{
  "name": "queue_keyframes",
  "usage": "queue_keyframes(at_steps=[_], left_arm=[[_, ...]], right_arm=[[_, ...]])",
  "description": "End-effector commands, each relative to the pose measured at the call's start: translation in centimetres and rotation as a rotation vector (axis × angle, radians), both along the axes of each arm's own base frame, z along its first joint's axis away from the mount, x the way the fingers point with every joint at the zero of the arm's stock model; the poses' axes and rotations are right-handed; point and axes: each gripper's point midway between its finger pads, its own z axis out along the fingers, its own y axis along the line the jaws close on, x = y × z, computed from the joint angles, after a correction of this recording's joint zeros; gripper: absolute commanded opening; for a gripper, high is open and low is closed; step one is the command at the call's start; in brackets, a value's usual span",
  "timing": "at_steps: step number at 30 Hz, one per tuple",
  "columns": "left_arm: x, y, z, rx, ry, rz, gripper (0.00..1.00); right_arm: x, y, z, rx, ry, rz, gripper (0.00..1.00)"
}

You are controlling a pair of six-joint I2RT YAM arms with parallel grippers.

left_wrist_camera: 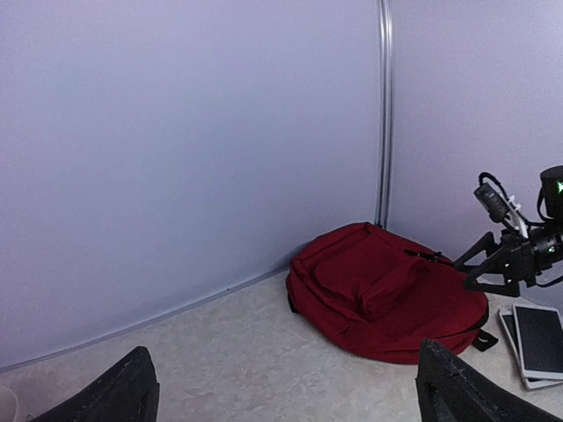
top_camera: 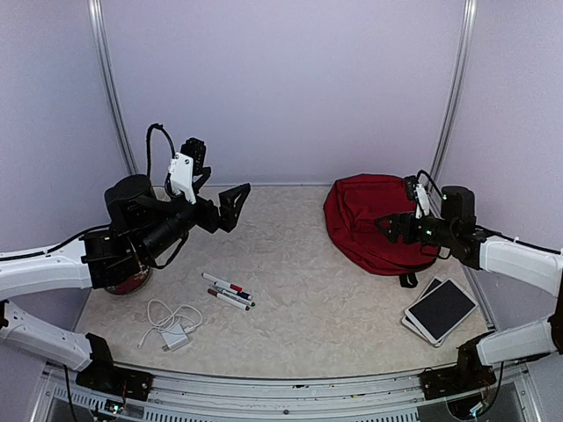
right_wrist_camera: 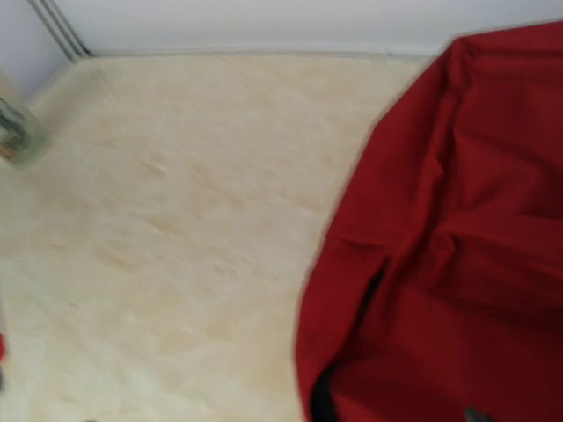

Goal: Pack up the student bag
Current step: Pick up the student bag from the corner of the board.

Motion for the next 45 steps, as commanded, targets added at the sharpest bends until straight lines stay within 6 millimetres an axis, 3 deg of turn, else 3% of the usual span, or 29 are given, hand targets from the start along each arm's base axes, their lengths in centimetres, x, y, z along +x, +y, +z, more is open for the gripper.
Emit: queue_keyframes(at_steps=[1, 7, 12, 15, 17, 20, 22, 27, 31, 33, 37, 42, 43, 45], left_arm=[[-1.2, -2.4, -1.9, 0.148, 0.198, -0.127, 0.99], [-2.3, -3.2, -1.4, 0.181, 0.228, -0.210, 0.99], [-2.2, -3.2, -3.9, 0.184, 0.304, -0.200, 0.99], [-2.3, -2.9, -4.8, 0.175, 0.340, -0.196, 0.99], [-2.2, -2.6, -4.9, 0.160, 0.353, -0.193, 0.99], [-1.9, -1.8, -5.0, 0.122, 0.375, -0.186, 0.99], [-1.6, -1.2, -5.3, 0.083, 0.410, -0.195, 0.99], [0.0, 1.0, -4.8, -0.062, 0.505, -0.204, 0.99], [0.7, 2.8, -5.7, -0.071, 0.509, -0.153, 0.99], [0.8, 3.7, -6.3, -0.057, 0.528, -0.133, 0.99], [0.3, 5.1, -6.6, -0.049, 0.540, -0.115, 0.99], [-0.1, 6.2, -7.0, -0.036, 0.526, -0.099, 0.99], [-0.1, 6.4, -7.3, -0.029, 0.526, -0.092, 0.99], [-0.1, 6.5, -7.9, -0.015, 0.529, -0.087, 0.99]], right_arm=[[1.2, -0.7, -4.3, -0.171, 0.116, -0.059, 0.86], [1.1, 1.1, -9.4, -0.265, 0.248, 0.015, 0.87], [1.6, 1.6, -14.6, -0.421, 0.380, 0.064, 0.86], [2.1, 2.5, -16.3, -0.502, 0.429, 0.090, 0.74], [1.8, 3.8, -16.7, -0.535, 0.436, 0.133, 0.52], [1.6, 6.5, -15.2, -0.546, 0.386, 0.210, 0.15], [1.4, 9.1, -13.1, -0.523, 0.329, 0.287, 0.02], [-0.3, 16.5, -5.7, -0.428, 0.157, 0.490, 0.00], [-0.9, 18.3, -1.7, -0.358, 0.116, 0.471, 0.00], [-2.9, 19.5, -0.8, -0.331, 0.125, 0.521, 0.00], [-9.4, 22.5, 0.5, -0.334, 0.095, 0.660, 0.00], [-18.8, 24.6, -2.2, -0.342, 0.252, 0.898, 0.01], [-20.1, 24.4, -2.6, -0.362, 0.278, 0.921, 0.09], [-21.6, 23.8, -3.3, -0.388, 0.318, 0.928, 0.34]])
